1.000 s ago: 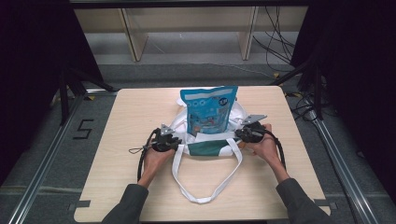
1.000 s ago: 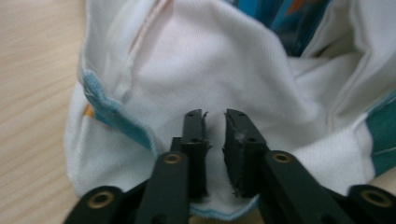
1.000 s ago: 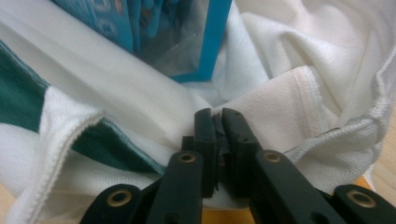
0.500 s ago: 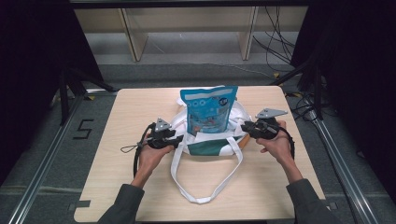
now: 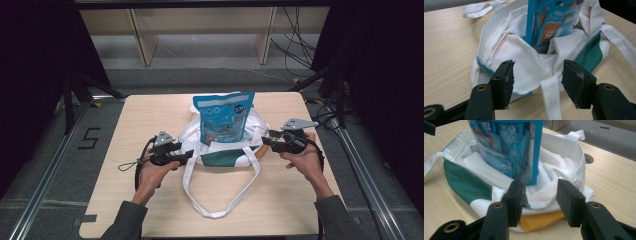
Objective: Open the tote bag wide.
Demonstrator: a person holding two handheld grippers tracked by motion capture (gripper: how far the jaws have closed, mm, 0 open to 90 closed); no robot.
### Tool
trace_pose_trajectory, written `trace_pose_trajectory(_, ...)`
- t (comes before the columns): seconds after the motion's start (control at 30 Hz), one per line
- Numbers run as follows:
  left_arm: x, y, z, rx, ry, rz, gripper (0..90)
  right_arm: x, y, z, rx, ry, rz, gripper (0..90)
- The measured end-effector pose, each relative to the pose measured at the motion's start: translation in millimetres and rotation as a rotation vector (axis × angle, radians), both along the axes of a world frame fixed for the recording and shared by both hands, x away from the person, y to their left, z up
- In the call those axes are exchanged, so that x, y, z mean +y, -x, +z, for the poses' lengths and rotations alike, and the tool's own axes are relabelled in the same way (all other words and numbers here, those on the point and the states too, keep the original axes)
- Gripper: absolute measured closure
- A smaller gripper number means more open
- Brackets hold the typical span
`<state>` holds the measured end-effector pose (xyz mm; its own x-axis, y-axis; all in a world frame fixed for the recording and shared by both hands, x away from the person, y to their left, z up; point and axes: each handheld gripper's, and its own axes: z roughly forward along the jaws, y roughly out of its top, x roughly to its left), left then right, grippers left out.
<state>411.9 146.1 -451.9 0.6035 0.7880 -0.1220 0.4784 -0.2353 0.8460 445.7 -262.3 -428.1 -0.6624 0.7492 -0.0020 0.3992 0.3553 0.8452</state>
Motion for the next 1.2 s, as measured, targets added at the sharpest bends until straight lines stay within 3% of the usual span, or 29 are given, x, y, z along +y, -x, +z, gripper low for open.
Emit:
trace_pose_trajectory(0.03, 0.0, 1.6, -0.1, 0.0, 0.008, 0.0, 40.5, 0.0, 2.2, 0.8, 0.027, -0.004, -0.006, 53.2)
trace_pose_trajectory(0.13, 0.3, 5.2, -0.6, 0.004, 0.005, 0.0, 38.6, -1.1, 4.0, -0.1, 0.008, -0.004, -0.01, 50.5)
trace_pose_trajectory(0.23, 1.8, 7.8, -1.3, 0.007, -0.01, -0.01, 36.9, -2.7, 7.2, 0.4, 0.015, -0.003, -0.011, 48.6)
trace_pose_trajectory(0.27, 0.8, 8.9, -2.2, 0.007, 0.013, -0.003, 36.3, -2.7, 9.0, 0.8, 0.021, -0.005, -0.017, 47.9)
trace_pose_trajectory(0.3, 1.5, 9.6, -2.0, 0.01, 0.006, -0.004, 35.7, -2.7, 10.5, 1.1, 0.03, -0.01, -0.021, 46.9)
trace_pose_trajectory(0.4, 3.4, 12.8, -1.8, 0.013, 0.007, -0.014, 33.6, -4.4, 13.6, 1.3, 0.003, -0.013, -0.017, 45.4)
trace_pose_trajectory(0.53, 5.2, 18.5, -3.1, 0.014, 0.001, -0.032, 31.3, -5.2, 19.9, 0.5, 0.011, -0.009, -0.015, 43.2)
trace_pose_trajectory(0.57, 4.0, 20.9, -3.7, 0.015, 0.016, -0.014, 30.8, -5.5, 20.0, -0.8, -0.005, -0.007, -0.014, 42.8)
trace_pose_trajectory(0.63, 5.4, 23.9, -4.6, 0.006, 0.026, -0.023, 29.7, -4.4, 25.0, -2.6, 0.025, -0.016, -0.019, 42.2)
trace_pose_trajectory(0.67, 5.3, 25.9, -5.3, 0.012, 0.04, -0.019, 29.4, -5.1, 25.4, -3.9, 0.007, -0.004, -0.012, 41.7)
trace_pose_trajectory(0.9, 5.1, 41.0, -8.5, 0.012, 0.042, -0.028, 26.7, -5.7, 35.3, -7.9, 0.04, -0.001, -0.017, 40.6)
trace_pose_trajectory(0.93, 4.8, 43.0, -9.6, 0.007, 0.052, -0.025, 26.7, -6.2, 35.2, -9.2, 0.019, 0.002, -0.014, 40.6)
trace_pose_trajectory(0.97, 5.4, 45.4, -9.9, 0.005, 0.045, -0.022, 26.4, -7.0, 36.2, -8.9, 0.037, 0.009, -0.009, 40.3)
trace_pose_trajectory(1.0, 5.5, 47.6, -11.0, 0.001, 0.05, -0.02, 25.6, -7.2, 36.8, -9.7, 0.019, 0.019, -0.008, 40.3)
trace_pose_trajectory(1.03, 5.5, 49.6, -12.1, 0.01, 0.055, -0.015, 25.0, -6.3, 39.9, -9.7, 0.04, 0.016, -0.016, 40.2)
trace_pose_trajectory(1.2, 6.4, 59.5, -15.8, 0.017, 0.065, -0.021, 22.5, -3.5, 46.3, -13.4, 0.039, 0.038, 0.001, 40.0)
